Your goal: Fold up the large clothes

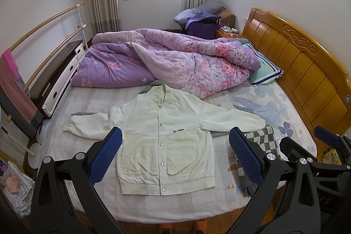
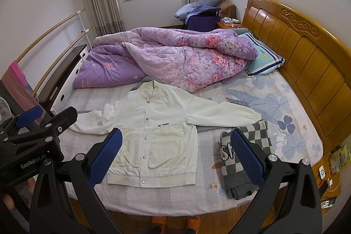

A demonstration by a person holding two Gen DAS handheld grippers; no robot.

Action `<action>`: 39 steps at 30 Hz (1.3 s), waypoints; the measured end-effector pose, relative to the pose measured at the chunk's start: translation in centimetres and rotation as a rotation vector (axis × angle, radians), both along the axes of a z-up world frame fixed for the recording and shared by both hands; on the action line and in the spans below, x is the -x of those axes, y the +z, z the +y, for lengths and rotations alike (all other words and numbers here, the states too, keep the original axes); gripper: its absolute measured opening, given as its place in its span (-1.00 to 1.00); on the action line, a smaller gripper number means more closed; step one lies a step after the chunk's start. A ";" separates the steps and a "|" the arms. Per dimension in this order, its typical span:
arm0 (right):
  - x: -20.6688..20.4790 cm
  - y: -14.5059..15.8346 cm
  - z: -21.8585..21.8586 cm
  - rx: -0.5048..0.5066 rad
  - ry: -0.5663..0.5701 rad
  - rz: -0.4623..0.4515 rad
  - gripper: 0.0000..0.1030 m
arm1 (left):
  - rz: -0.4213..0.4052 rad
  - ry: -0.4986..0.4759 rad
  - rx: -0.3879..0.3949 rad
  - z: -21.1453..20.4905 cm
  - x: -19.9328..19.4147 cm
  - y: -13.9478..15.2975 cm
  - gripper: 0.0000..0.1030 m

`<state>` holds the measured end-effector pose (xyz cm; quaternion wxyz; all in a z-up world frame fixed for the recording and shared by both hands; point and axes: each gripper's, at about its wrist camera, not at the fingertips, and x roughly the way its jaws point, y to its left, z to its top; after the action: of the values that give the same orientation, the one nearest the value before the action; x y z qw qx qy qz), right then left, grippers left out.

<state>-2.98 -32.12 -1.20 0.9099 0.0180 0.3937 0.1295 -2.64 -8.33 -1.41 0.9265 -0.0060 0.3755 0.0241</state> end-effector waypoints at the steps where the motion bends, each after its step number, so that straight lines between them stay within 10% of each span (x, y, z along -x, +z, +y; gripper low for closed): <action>1: 0.0 0.0 0.0 0.001 0.000 0.000 0.85 | 0.001 0.000 0.000 0.1 -0.1 0.0 0.90; 39: 0.0 0.1 0.0 -0.001 0.002 0.003 0.85 | 0.005 0.013 -0.001 0.2 0.1 0.1 0.90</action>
<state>-2.99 -32.14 -1.10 0.9092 0.0183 0.3951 0.1303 -2.74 -8.16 -1.34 0.9254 -0.0078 0.3776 0.0306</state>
